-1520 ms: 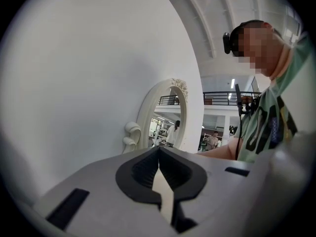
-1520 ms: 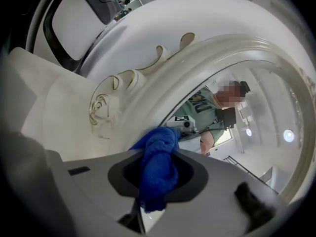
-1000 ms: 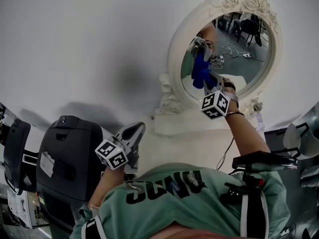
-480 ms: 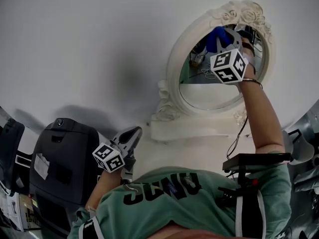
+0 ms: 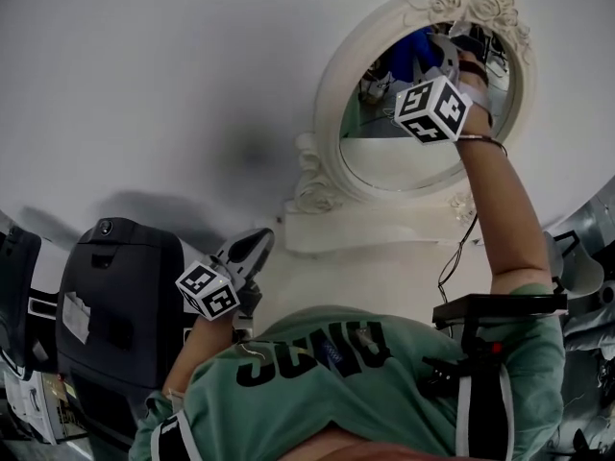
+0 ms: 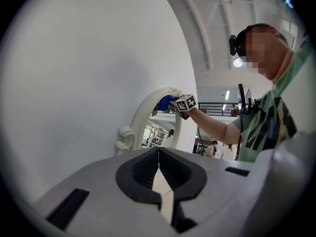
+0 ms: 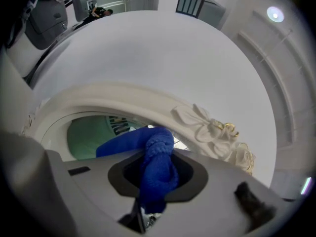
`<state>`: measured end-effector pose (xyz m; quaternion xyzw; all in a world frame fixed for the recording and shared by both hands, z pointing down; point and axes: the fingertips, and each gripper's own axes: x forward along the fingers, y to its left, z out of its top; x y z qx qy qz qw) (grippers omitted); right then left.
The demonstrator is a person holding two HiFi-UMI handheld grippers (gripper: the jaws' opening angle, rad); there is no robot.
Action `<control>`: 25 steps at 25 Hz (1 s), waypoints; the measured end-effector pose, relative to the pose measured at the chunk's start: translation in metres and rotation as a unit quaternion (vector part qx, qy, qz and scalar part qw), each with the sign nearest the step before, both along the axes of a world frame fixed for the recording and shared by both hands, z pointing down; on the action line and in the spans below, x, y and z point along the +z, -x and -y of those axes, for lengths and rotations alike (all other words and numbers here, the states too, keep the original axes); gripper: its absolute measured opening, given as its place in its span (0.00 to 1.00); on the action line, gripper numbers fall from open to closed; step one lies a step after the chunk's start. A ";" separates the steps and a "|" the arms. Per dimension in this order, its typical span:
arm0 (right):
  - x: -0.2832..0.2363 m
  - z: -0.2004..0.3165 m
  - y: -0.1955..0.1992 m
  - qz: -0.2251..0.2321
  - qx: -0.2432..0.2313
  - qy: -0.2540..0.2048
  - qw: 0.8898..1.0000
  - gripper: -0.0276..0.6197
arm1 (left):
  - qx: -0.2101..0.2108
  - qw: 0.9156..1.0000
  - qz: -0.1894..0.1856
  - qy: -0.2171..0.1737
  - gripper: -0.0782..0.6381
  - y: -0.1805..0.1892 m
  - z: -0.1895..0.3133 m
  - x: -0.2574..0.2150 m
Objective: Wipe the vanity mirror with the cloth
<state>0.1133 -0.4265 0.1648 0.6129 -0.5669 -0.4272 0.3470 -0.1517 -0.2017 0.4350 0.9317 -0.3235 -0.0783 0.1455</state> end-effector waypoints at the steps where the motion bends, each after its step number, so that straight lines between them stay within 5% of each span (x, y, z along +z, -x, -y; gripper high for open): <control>1: 0.014 -0.001 0.002 -0.009 0.001 0.005 1.000 0.16 | 0.004 1.000 0.000 0.003 0.13 -0.003 -0.001 0.002; 13: 0.299 -0.006 0.024 -0.054 -0.031 0.109 0.992 0.16 | 0.001 0.999 0.018 0.039 0.13 -0.008 -0.006 0.022; 18: 0.413 -0.007 0.022 -0.046 -0.023 0.226 0.973 0.16 | 0.003 0.998 0.027 0.048 0.13 -0.012 -0.010 0.028; 25: 0.432 -0.005 0.022 -0.020 -0.036 0.267 0.963 0.16 | -0.012 0.998 0.026 0.051 0.13 -0.003 -0.010 0.029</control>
